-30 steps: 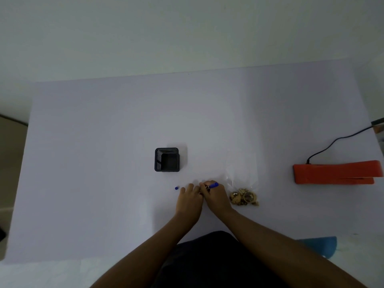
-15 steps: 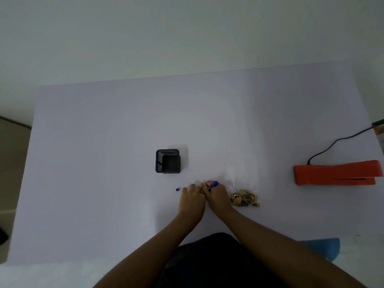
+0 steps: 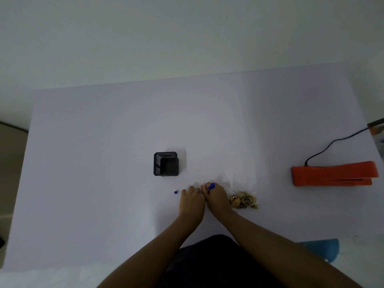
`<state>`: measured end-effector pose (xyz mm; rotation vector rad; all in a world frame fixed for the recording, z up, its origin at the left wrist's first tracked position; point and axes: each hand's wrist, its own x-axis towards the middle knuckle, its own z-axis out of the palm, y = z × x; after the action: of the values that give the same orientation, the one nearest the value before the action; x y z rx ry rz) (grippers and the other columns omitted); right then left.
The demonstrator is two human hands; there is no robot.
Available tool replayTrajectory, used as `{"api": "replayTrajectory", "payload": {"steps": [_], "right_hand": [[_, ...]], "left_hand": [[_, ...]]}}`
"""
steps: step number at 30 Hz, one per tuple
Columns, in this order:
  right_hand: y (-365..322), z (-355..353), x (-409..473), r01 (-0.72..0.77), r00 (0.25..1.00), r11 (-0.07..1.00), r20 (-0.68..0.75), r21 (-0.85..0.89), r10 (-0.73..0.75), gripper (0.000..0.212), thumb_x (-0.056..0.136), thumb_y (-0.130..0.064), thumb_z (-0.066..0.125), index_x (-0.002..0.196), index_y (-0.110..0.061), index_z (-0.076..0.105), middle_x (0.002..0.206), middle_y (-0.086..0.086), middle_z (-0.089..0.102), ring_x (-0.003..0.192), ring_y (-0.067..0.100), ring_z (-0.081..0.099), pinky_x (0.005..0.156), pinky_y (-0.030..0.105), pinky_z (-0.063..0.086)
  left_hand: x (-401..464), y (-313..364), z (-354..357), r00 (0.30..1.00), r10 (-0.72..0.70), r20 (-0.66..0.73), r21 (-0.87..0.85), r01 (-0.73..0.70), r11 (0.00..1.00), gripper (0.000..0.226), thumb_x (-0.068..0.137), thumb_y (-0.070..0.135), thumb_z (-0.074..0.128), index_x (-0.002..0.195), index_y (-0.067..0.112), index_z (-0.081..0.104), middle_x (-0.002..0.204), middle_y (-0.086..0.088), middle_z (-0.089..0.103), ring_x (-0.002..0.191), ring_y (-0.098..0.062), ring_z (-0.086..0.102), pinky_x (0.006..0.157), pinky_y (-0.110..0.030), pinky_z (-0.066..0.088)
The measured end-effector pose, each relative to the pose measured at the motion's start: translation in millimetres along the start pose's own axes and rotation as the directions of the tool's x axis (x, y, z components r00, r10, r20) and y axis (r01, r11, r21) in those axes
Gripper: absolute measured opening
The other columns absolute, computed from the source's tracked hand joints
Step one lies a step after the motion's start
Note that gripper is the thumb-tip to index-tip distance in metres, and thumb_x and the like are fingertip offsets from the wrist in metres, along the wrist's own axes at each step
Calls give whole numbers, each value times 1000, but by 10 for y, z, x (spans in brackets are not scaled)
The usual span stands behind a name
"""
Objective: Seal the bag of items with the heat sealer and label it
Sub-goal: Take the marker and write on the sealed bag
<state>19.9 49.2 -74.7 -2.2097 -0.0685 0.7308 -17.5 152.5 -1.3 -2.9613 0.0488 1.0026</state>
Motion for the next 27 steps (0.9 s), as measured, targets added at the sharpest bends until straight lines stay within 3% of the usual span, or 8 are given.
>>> {"api": "replayTrajectory", "payload": {"steps": [23,27], "right_hand": [[27,-101,-93,11,999,1000,-47,-22,-12,32,100,-20,52,72,-8,60,63,-6,52,54,2,49,55,9,37],[92,-109,-65,-18,996,999,-89,-29,15,33,100,-25,50,71,-12,58,65,-2,55,56,5,50,55,15,33]], "left_hand": [[-18,-11,-6,1000,3,24,3,-3,1000,30,93,16,60,123,9,58,125,-11,56,119,-27,48,103,-43,38],[-15,3,-7,1000,4,18,6,-4,1000,27,94,16,59,120,9,60,122,-10,57,116,-27,48,101,-43,39]]}}
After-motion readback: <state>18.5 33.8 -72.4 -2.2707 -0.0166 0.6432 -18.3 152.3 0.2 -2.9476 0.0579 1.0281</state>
